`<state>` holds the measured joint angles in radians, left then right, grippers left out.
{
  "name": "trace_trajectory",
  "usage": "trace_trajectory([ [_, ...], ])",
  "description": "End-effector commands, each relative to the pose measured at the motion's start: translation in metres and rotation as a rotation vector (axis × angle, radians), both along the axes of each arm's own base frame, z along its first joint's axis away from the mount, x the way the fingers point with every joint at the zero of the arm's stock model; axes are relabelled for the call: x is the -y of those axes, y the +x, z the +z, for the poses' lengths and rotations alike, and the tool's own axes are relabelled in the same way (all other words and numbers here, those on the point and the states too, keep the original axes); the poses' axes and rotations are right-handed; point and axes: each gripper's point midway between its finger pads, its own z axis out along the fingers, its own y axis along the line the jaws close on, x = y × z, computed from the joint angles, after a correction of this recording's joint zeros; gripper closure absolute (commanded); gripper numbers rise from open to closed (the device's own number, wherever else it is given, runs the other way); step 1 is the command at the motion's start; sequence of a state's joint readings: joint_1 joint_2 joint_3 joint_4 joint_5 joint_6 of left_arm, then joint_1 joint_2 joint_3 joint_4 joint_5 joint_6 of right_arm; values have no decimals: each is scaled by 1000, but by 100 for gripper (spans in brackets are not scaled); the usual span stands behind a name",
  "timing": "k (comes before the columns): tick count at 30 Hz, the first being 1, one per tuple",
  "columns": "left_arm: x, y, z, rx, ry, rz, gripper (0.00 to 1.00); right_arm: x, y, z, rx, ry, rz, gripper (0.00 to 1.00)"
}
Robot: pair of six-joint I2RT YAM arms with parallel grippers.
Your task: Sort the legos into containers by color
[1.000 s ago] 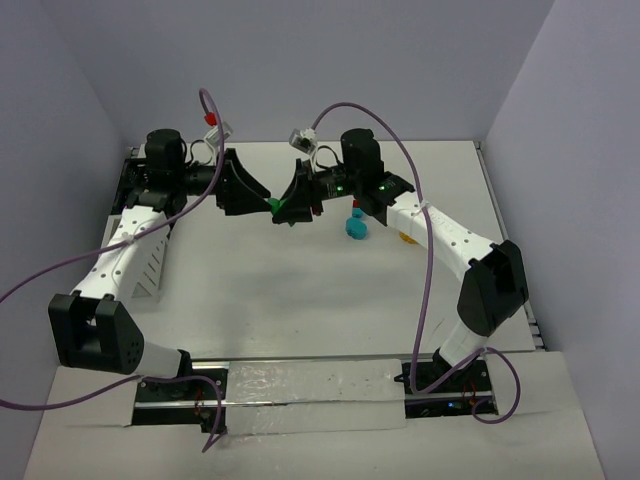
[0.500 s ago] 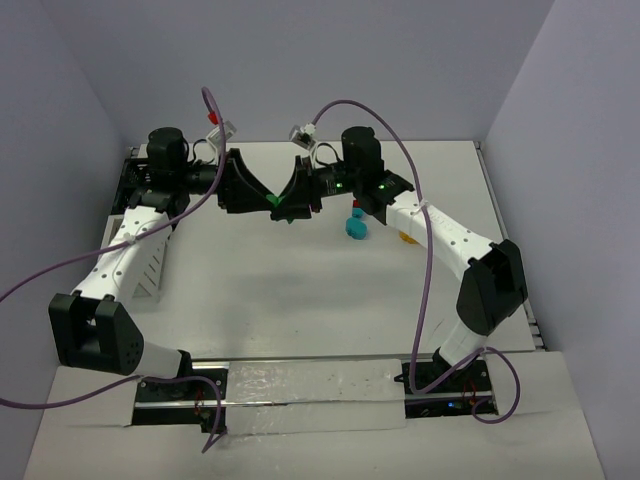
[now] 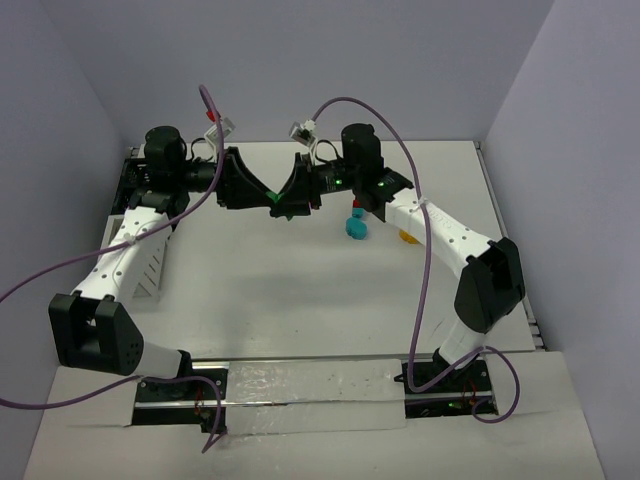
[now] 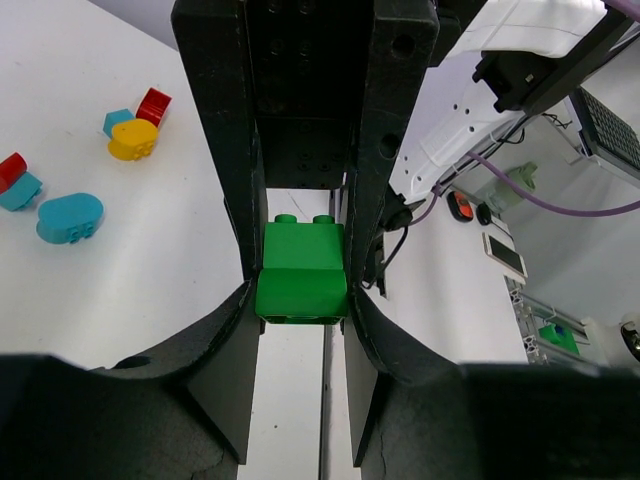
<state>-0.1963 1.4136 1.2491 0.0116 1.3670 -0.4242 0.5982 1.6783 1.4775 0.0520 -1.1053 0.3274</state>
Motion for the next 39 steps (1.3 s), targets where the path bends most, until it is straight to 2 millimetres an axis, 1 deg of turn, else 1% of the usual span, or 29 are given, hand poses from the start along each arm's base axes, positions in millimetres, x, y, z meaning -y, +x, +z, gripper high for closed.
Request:
trace_trajectory([
  [1, 2, -10, 16, 42, -22, -34, 100, -1, 4, 19, 74, 34, -12, 74],
  [3, 2, -11, 16, 41, -21, -34, 100, 0, 7, 18, 60, 29, -24, 55],
  [5, 1, -10, 13, 45, -14, -27, 100, 6, 14, 17, 43, 20, -51, 32],
  [6, 0, -10, 12, 46, -11, -25, 100, 8, 15, 17, 38, 19, -55, 31],
  [8, -2, -9, 4, 27, 2, -18, 100, 16, 20, 15, 26, 14, -67, 30],
  [12, -6, -5, 0, 35, 15, -9, 100, 34, 25, 12, -10, -8, -81, 29],
  [15, -8, -3, -1, 27, 22, -7, 100, 44, 24, 6, -17, -33, -78, 30],
  [18, -7, 0, -3, 25, 27, -8, 100, 47, 20, 4, -18, -45, -62, 33],
  [20, -7, 1, -3, 28, 26, -6, 100, 47, 18, 5, -20, -44, -51, 37],
  [21, -7, 1, -3, 28, 26, -3, 100, 46, 17, 5, -18, -44, -48, 37],
  [26, -7, 2, -2, 29, 25, 2, 100, 43, 15, 7, -7, -46, -36, 31],
  [29, -7, 3, -3, 27, 25, 0, 100, 39, 14, 9, 3, -42, -31, 29],
  [33, -6, 2, -2, 27, 23, -2, 100, 35, 17, 9, 0, -34, -24, 29],
  [39, -5, 3, -3, 24, 25, -2, 100, 26, 17, 15, 7, -19, -2, 30],
])
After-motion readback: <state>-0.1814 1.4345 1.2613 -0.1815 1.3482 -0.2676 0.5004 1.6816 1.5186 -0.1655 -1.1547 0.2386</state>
